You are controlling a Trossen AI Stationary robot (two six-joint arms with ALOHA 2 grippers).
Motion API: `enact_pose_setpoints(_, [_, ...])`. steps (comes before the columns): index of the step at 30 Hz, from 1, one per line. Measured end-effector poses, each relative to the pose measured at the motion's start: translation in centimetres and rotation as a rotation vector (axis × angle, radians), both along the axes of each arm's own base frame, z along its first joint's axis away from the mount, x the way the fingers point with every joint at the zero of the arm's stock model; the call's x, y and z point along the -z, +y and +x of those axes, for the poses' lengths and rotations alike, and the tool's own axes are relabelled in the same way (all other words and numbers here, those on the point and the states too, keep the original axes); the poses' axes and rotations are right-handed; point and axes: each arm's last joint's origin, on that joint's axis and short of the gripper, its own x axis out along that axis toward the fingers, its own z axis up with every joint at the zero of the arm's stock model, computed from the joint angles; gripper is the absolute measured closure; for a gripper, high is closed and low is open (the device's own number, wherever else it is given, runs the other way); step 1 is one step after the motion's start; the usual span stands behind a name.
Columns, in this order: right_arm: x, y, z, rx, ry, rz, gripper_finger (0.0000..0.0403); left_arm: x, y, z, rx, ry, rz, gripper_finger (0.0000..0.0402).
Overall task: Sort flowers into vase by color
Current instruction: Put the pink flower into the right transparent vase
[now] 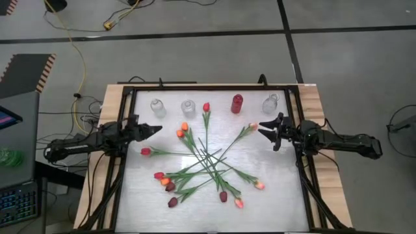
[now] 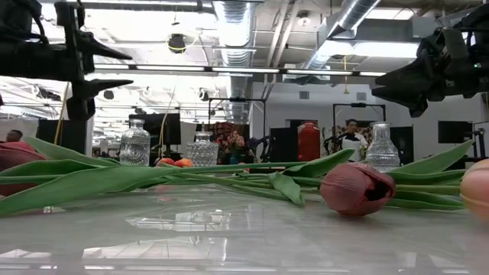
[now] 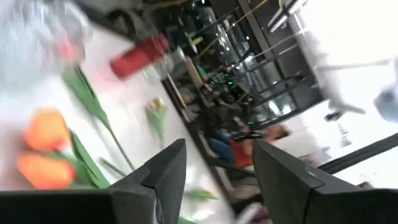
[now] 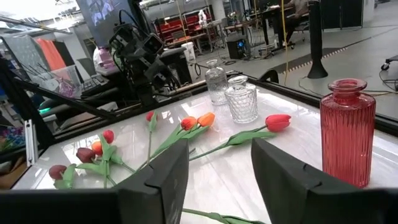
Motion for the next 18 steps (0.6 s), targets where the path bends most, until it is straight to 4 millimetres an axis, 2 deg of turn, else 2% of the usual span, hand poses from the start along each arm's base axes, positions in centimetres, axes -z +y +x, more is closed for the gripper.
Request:
enact_pose_setpoints(3, [0.0, 0.0, 0.0, 0.000, 0.001, 0.000, 0.0196, 0.0, -0.1, 0.1, 0.034, -0.023, -0.132, 0.0233])
enact_pose_setpoints(5, [0.0, 0.0, 0.0, 0.000, 0.004, 0.000, 0.0196, 0.0, 0.0, 0.3, 0.035, -0.033, -0.158, 0.0236])
enact_pose_setpoints(11, [0.0, 0.0, 0.0, 0.000, 0.005, -0.001, 0.0196, -0.9, 0.1, 1.1, 0.022, -0.084, -0.105, 0.0246])
enact_pose_setpoints(18, [0.0, 0.0, 0.0, 0.000, 0.005, -0.001, 0.0196, -2.4, 0.2, 2.8, 0.091, 0.060, 0.009, 0.0255])
